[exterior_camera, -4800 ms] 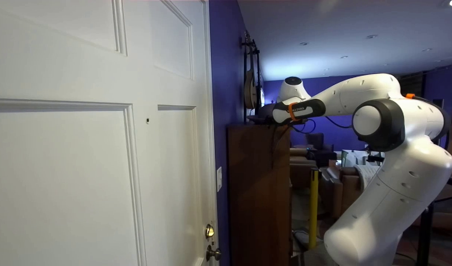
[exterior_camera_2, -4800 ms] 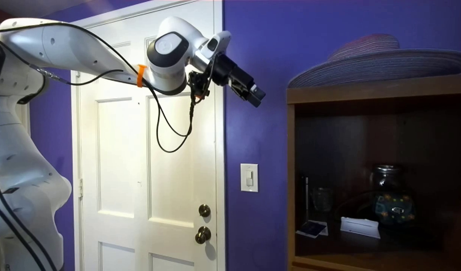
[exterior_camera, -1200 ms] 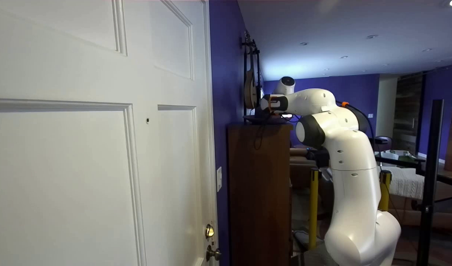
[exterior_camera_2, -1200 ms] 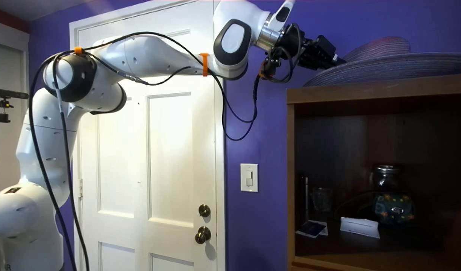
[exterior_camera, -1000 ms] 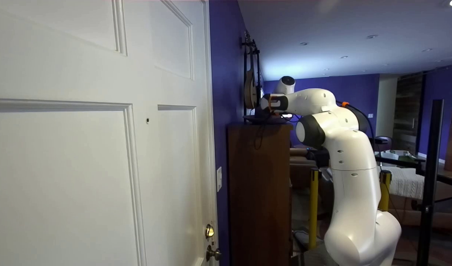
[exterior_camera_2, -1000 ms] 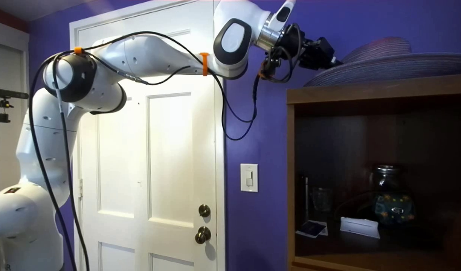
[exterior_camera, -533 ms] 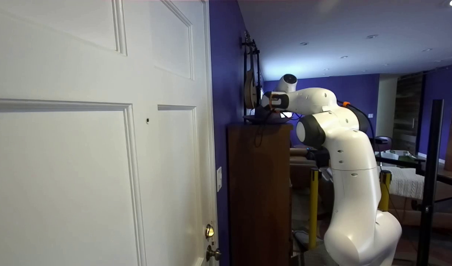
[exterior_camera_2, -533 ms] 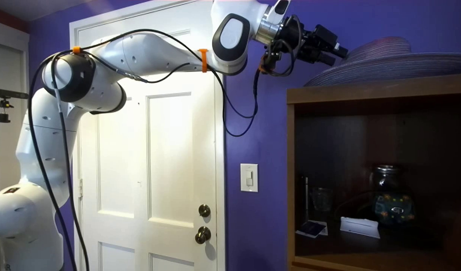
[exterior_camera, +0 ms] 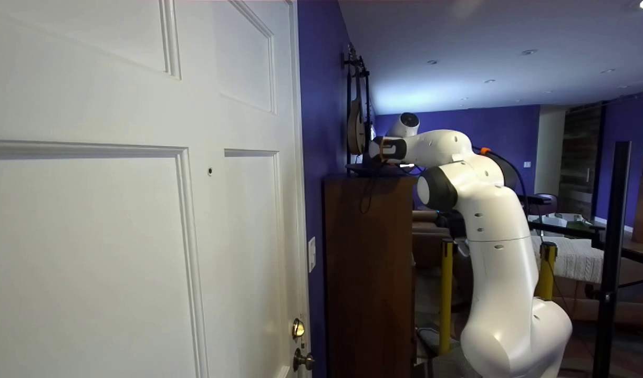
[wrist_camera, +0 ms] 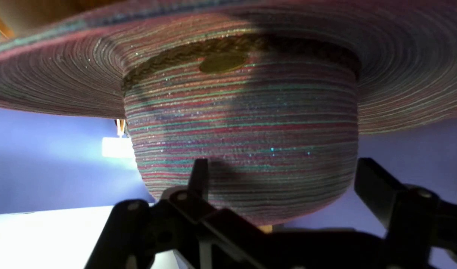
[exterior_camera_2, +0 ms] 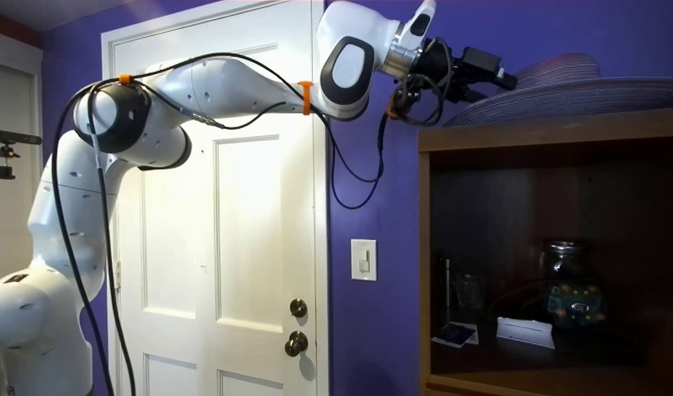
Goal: Hang the hat on the hook on the door
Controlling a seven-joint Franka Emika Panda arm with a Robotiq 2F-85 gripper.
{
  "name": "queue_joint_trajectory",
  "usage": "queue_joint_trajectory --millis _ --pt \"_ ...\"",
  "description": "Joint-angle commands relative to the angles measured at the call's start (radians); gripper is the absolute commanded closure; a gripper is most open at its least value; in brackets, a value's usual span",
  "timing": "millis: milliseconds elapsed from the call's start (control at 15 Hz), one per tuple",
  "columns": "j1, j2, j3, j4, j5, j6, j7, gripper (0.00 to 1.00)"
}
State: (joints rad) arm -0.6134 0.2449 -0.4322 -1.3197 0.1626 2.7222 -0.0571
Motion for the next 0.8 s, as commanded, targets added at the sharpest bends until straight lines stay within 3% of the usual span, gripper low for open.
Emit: queue_joint_trajectory --millis 0,200,333,733 --pt "-0.034 0.051 0.029 0.036 0.062 0.048 -0.051 0.00" --pt "-0.043 0.066 0.044 0.034 0.078 0.077 -0.078 0.00" --pt "-0.048 0.065 0.056 0.031 0.090 0.070 -0.100 0.26" --pt "-0.068 0.060 0.089 0.028 0.127 0.046 -0.164 0.70"
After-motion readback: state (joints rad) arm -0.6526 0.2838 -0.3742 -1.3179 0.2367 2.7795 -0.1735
